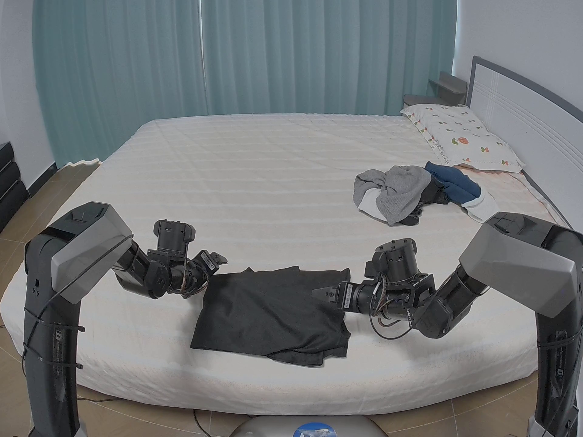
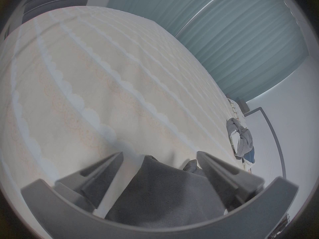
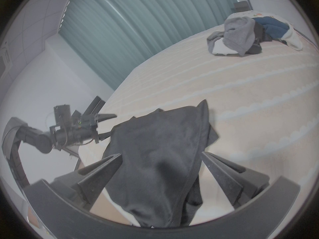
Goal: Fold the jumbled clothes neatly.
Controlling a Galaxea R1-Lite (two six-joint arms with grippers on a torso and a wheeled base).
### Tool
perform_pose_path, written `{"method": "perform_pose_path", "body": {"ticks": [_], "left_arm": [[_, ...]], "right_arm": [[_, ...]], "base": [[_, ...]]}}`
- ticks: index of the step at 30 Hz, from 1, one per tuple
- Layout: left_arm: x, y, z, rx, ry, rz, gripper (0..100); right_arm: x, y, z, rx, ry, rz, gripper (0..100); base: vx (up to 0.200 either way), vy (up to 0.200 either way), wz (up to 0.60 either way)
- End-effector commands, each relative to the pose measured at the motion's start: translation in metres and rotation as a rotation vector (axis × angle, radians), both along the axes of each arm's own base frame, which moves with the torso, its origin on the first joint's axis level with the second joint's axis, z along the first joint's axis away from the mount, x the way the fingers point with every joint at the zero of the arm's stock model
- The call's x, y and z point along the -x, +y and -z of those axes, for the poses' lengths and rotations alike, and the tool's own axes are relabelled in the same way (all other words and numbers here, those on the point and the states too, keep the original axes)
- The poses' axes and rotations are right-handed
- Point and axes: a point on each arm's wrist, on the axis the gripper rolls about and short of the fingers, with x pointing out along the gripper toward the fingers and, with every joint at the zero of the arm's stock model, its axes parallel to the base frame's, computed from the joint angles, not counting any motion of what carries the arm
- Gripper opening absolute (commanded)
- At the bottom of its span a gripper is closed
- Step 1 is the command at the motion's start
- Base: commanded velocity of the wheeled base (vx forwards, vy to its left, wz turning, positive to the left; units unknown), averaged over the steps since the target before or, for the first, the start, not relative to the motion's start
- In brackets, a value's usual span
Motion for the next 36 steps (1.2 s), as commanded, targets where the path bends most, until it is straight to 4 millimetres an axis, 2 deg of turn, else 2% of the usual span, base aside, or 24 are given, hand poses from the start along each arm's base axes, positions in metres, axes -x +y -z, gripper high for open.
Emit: {"method": "perform_pose_path", "body": {"ticks": [1,3,4,10,19,20,36], "left_arm": [[0.0,-0.005,0.008,-0.004,0.013,0.01,0],[0.0,-0.005,0.008,-0.004,0.013,0.01,0],[-0.001,-0.005,0.01,-0.007,0.014,0.009,0],[-0.009,-0.004,0.008,-0.016,-0.042,-0.082,0],[-0.011,-0.004,0.012,-0.002,-0.07,-0.1,0],[-0.01,-0.004,0.013,-0.002,-0.067,-0.1,0],[-0.01,-0.004,0.016,-0.009,-0.058,-0.098,0]], "right_arm": [[-0.021,-0.002,0.017,-0.017,0.013,0.084,100],[-0.021,-0.002,0.017,-0.017,0.013,0.084,100],[-0.035,-0.002,0.024,-0.037,0.01,0.15,100],[-0.059,-0.001,0.035,-0.02,-0.05,0.25,100],[-0.077,0.008,0.05,-0.03,-0.088,0.282,100],[-0.077,0.009,0.052,-0.03,-0.089,0.285,0],[-0.09,-0.002,0.04,-0.077,-0.121,0.376,0]], "base": [[0.0,0.0,0.0],[0.0,0.0,0.0],[0.0,0.0,0.0],[0.0,0.0,0.0],[0.0,0.0,0.0],[0.0,0.0,0.0],[0.0,0.0,0.0]]}}
